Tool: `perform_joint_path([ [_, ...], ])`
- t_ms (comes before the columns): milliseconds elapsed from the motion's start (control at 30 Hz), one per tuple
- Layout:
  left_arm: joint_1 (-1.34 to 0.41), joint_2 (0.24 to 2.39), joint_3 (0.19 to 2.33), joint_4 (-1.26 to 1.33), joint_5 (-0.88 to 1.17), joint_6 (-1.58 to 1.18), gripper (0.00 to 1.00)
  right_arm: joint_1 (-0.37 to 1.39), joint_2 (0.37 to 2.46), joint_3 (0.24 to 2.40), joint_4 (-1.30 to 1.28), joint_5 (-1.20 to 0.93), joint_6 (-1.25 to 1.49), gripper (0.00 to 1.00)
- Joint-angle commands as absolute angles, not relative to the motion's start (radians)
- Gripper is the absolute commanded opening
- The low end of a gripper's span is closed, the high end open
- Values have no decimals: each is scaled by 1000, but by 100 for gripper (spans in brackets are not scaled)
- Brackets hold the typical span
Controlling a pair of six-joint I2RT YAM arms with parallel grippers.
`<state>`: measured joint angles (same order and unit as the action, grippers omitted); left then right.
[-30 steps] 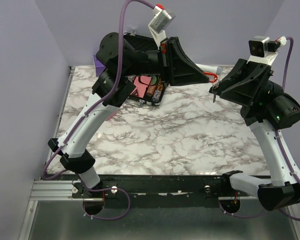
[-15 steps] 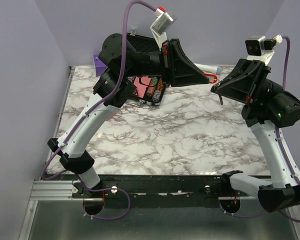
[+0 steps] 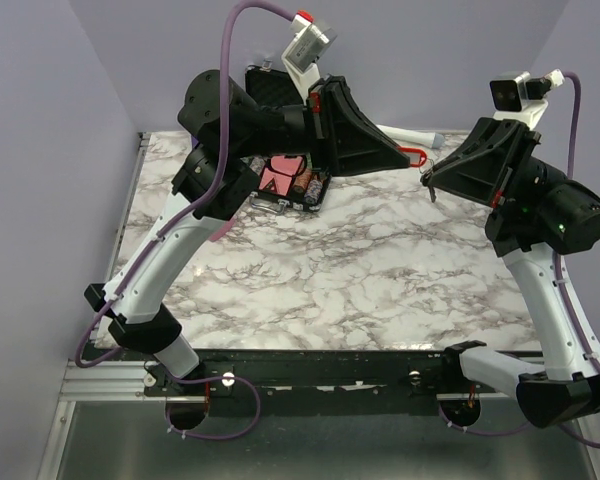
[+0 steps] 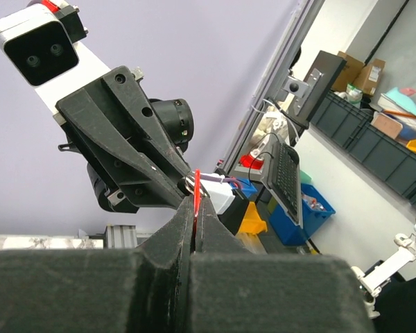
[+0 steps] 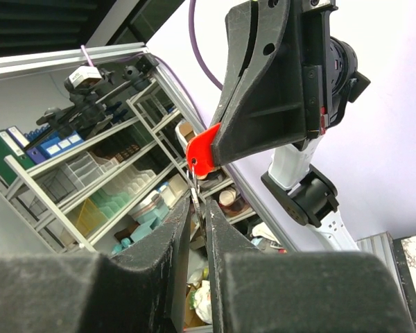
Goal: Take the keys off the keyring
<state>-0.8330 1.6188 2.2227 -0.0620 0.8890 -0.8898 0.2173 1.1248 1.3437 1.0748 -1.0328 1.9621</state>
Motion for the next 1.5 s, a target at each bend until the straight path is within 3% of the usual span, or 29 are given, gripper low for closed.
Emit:
perform_joint_path([
  [0,-830,1589,2204,-80,871,-867,0,224,1108,1345,1045,-1052,1928,22],
  [267,-831,1577,2187,-92,854,-856,0,225,1109,1364,1049,-1058,1927,32],
  [500,-831,1571,2181,-91,831,-853,0,225,1106,1365,1045,-1062,1924,32],
  [1167,-831,1554,2172,-112,825,-824,0,222,1104,1353,1002,-1060,1893,16],
  [1367,-831,1546,2160,-118,824,-816,0,224,1104,1353,999,-1065,1887,16],
  [1467,-831,1546,2157,-121,824,-816,0,224,1103,1351,986,-1071,1879,10],
])
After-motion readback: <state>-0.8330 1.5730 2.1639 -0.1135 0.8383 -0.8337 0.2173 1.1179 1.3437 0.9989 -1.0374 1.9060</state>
